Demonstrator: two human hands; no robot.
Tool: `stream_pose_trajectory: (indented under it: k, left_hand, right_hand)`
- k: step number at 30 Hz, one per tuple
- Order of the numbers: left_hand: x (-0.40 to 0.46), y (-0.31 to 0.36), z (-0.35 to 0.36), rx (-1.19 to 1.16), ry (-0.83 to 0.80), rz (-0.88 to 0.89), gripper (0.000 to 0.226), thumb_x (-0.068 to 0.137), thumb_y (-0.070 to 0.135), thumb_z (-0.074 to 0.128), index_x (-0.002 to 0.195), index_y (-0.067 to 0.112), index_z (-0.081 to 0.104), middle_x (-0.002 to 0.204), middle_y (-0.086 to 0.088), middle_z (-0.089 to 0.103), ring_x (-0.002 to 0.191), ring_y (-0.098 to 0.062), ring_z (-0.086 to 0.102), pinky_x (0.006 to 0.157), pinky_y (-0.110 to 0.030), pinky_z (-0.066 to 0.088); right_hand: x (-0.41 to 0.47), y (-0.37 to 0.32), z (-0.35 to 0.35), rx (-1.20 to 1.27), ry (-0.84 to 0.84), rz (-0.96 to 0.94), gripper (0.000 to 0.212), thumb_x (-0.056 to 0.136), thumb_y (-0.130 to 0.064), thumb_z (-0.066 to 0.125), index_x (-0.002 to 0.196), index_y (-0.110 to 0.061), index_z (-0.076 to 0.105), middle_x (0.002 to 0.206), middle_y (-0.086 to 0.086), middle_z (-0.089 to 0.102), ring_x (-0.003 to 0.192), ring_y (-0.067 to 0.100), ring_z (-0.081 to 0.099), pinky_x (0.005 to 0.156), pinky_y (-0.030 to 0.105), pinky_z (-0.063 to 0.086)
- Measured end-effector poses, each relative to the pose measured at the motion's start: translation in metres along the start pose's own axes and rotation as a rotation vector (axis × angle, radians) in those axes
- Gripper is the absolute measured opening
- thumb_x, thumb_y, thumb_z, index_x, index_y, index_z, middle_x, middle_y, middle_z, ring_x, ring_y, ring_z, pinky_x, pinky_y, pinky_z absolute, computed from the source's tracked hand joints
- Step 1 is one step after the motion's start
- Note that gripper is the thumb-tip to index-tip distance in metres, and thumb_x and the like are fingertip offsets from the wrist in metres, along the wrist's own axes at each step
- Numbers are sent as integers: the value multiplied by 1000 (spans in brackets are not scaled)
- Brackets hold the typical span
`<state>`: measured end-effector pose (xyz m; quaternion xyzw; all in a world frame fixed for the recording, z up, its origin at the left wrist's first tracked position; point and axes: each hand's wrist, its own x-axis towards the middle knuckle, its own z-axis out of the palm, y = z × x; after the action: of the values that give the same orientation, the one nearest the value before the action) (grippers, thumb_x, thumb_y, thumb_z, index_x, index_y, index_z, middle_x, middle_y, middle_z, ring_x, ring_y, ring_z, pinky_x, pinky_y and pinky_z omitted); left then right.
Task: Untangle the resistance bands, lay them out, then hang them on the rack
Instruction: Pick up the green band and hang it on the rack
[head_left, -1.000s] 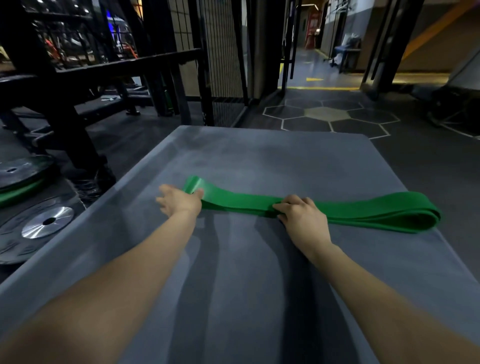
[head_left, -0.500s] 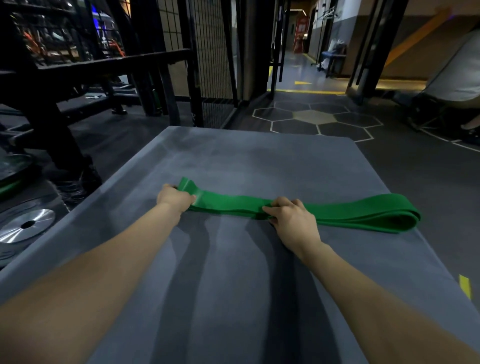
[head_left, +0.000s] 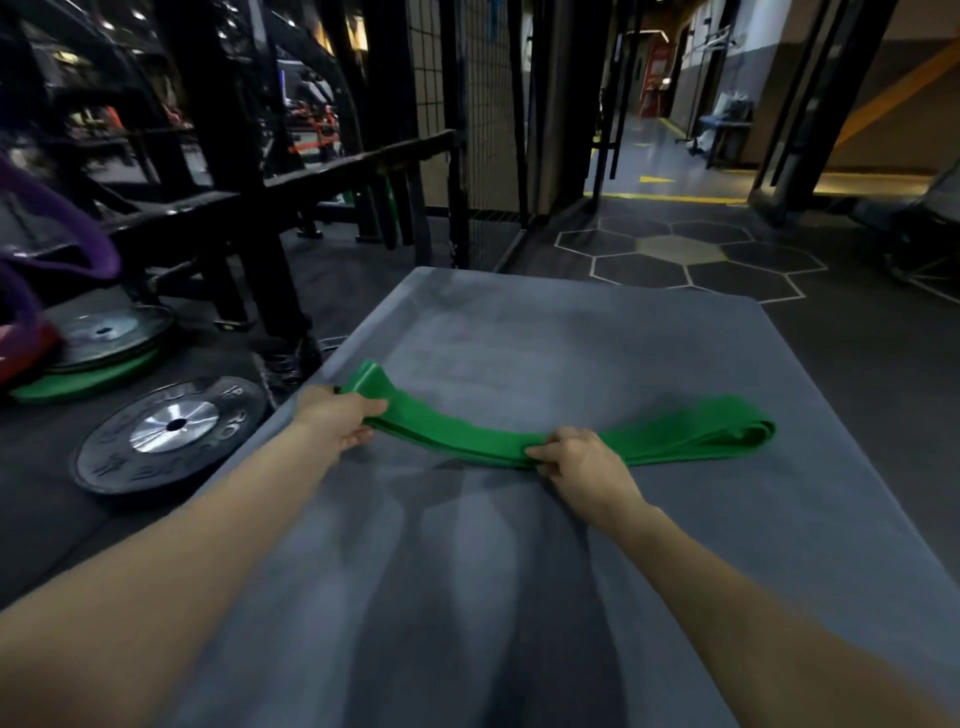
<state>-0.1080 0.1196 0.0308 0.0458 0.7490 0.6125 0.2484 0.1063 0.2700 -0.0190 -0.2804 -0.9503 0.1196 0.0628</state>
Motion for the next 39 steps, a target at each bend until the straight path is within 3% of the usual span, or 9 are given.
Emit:
stream_pose_trajectory:
  k: [3, 6, 11, 14, 17, 22, 25, 31, 39]
  left_hand:
    - [-11, 6, -46, 89, 123, 68, 20, 74, -2, 72, 87, 4, 58, 94, -15, 61, 62, -19, 55, 41, -20, 49]
    - [-29, 11, -65, 187, 244, 198, 38, 69, 1, 78, 103, -1, 62, 96, -16, 64, 74, -23, 59, 71, -34, 56]
    - [-60, 22, -38, 342, 279, 444, 45, 66, 14, 81, 106, 7, 62, 103, -10, 66, 97, -26, 63, 84, -32, 49]
    - [-79, 29, -8, 358, 266, 588, 44, 69, 17, 79, 108, 11, 59, 103, -7, 66, 96, -25, 62, 82, -32, 49]
    - [-96, 25, 21, 331, 178, 787, 41, 70, 13, 78, 106, 13, 59, 101, -4, 65, 93, -20, 62, 80, -34, 49]
    - [-103, 19, 70, 358, -123, 845, 55, 73, -1, 71, 123, 15, 56, 112, 2, 58, 102, -10, 56, 78, -7, 36]
    - [-96, 15, 90, 435, -271, 873, 57, 73, 0, 71, 125, 19, 56, 119, 5, 56, 107, -3, 52, 85, -7, 33]
    - [-71, -32, 102, 651, -46, 754, 67, 66, 15, 81, 126, 12, 51, 127, -8, 47, 116, -27, 47, 98, -32, 36]
    - [-45, -58, 123, 660, -204, 599, 67, 74, 15, 76, 134, 8, 45, 130, -15, 53, 119, -29, 50, 96, -27, 36]
  right_hand:
    - [0, -46, 8, 58, -89, -92, 35, 91, -21, 54, 125, -21, 60, 126, 6, 56, 120, 27, 48, 100, 29, 39]
    - [5, -85, -3, 186, -105, -132, 33, 91, -21, 58, 122, -15, 62, 127, 8, 60, 121, 25, 52, 101, 27, 38]
    - [11, -132, -63, 744, 47, -96, 33, 92, -19, 59, 120, -2, 61, 114, 3, 64, 105, 10, 56, 87, 12, 44]
    - [11, -135, -86, 1017, 20, -32, 34, 93, -25, 55, 109, 4, 63, 107, 20, 66, 99, 23, 62, 87, 36, 48]
    - [12, -120, -101, 1201, 28, 106, 34, 90, -35, 58, 97, -3, 66, 100, 18, 68, 92, 21, 63, 89, 42, 50]
    - [20, -75, -106, 1267, 235, 297, 24, 80, -25, 73, 81, -3, 63, 82, 16, 62, 77, 26, 62, 74, 39, 55]
    - [21, -40, -106, 1270, 363, 405, 18, 85, -13, 67, 72, -6, 57, 80, 16, 62, 82, 30, 63, 70, 37, 57]
    - [14, 35, -107, 1094, 498, 550, 20, 86, -19, 66, 88, -1, 57, 92, 18, 60, 88, 33, 63, 79, 46, 57]
    - [-2, 88, -83, 861, 494, 692, 38, 89, -25, 62, 114, -1, 45, 101, 10, 50, 93, 28, 56, 74, 35, 46]
